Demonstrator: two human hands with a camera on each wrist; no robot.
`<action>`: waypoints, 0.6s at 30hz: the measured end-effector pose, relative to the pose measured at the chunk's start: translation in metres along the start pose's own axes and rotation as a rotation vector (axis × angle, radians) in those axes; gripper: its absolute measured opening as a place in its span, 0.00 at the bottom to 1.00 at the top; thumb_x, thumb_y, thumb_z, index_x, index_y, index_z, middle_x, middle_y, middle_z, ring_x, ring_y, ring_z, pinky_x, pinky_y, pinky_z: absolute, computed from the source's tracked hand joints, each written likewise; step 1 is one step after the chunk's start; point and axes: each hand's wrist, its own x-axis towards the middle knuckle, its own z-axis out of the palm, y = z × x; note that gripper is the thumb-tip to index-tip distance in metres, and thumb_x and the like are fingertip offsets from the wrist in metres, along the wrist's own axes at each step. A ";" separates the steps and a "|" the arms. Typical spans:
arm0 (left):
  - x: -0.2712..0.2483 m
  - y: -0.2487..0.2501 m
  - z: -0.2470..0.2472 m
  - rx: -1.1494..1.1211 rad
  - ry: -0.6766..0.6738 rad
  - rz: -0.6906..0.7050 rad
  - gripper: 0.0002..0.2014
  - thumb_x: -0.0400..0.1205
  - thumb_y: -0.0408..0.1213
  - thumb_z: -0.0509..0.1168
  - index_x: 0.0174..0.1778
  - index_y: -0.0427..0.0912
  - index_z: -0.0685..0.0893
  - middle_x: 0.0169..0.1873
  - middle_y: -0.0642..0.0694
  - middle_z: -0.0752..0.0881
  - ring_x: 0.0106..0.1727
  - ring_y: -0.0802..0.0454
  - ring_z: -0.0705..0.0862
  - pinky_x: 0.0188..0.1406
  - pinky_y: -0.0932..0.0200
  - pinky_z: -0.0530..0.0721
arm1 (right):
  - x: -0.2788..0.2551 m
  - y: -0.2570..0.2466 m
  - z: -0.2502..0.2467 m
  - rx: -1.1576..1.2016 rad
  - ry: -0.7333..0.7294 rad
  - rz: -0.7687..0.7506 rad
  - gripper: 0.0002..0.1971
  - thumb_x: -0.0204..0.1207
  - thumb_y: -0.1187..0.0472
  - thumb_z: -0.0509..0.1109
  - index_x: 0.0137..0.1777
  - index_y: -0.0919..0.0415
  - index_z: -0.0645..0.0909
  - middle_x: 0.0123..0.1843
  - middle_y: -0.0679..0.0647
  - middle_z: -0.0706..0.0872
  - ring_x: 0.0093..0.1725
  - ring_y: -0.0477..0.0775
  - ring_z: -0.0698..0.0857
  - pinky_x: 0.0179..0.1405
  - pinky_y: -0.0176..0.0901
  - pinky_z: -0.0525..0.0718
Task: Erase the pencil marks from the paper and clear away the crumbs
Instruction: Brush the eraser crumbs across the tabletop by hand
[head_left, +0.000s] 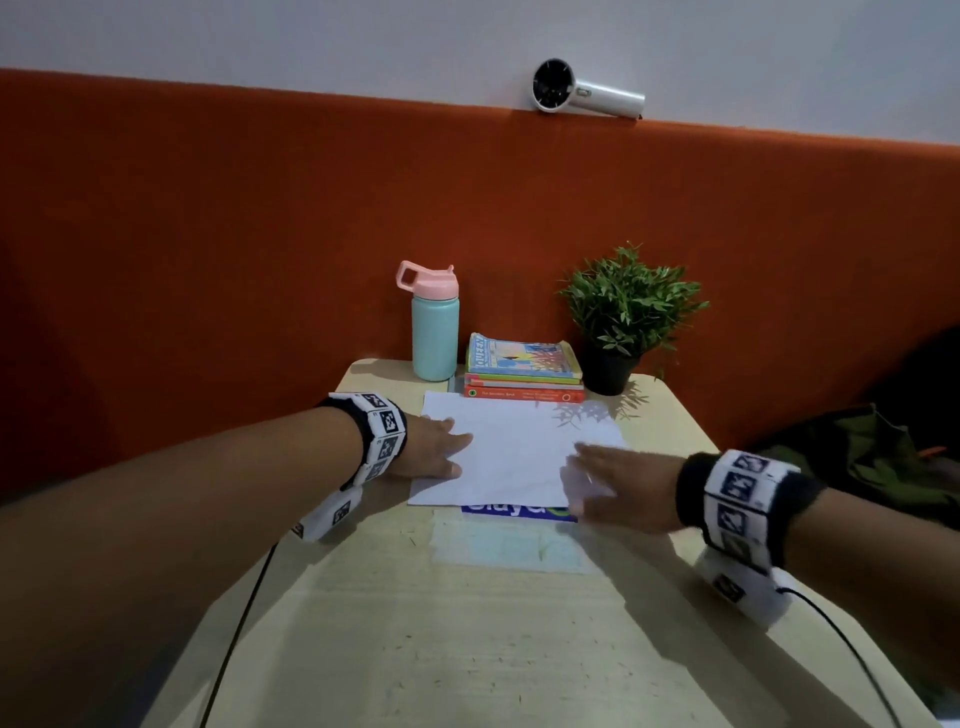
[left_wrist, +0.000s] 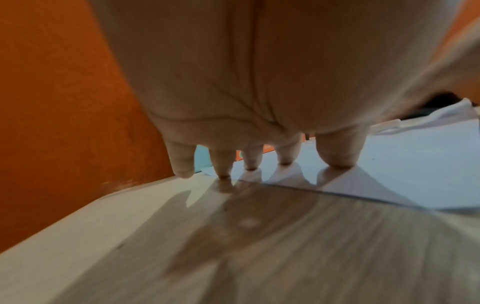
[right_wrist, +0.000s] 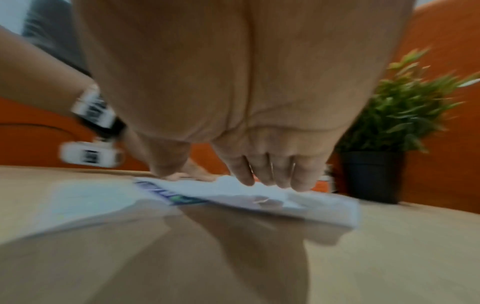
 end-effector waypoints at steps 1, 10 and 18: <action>-0.001 0.000 0.002 0.010 0.009 0.002 0.33 0.92 0.58 0.47 0.91 0.52 0.41 0.90 0.43 0.41 0.90 0.40 0.46 0.86 0.43 0.49 | -0.017 -0.014 0.004 -0.001 -0.042 -0.068 0.45 0.78 0.26 0.51 0.84 0.60 0.60 0.84 0.56 0.60 0.83 0.57 0.60 0.84 0.48 0.54; 0.000 -0.009 -0.005 0.037 0.007 0.035 0.31 0.93 0.55 0.46 0.91 0.54 0.44 0.90 0.44 0.44 0.90 0.45 0.49 0.85 0.49 0.49 | -0.034 -0.031 -0.004 0.055 -0.077 -0.065 0.67 0.52 0.11 0.34 0.87 0.54 0.51 0.88 0.49 0.49 0.86 0.51 0.52 0.85 0.52 0.53; 0.008 -0.016 -0.003 0.095 0.020 0.069 0.30 0.94 0.53 0.47 0.91 0.55 0.45 0.90 0.41 0.48 0.90 0.41 0.51 0.85 0.49 0.50 | -0.052 -0.058 0.016 0.110 -0.099 -0.331 0.45 0.73 0.25 0.58 0.85 0.48 0.57 0.86 0.46 0.59 0.83 0.49 0.61 0.84 0.49 0.55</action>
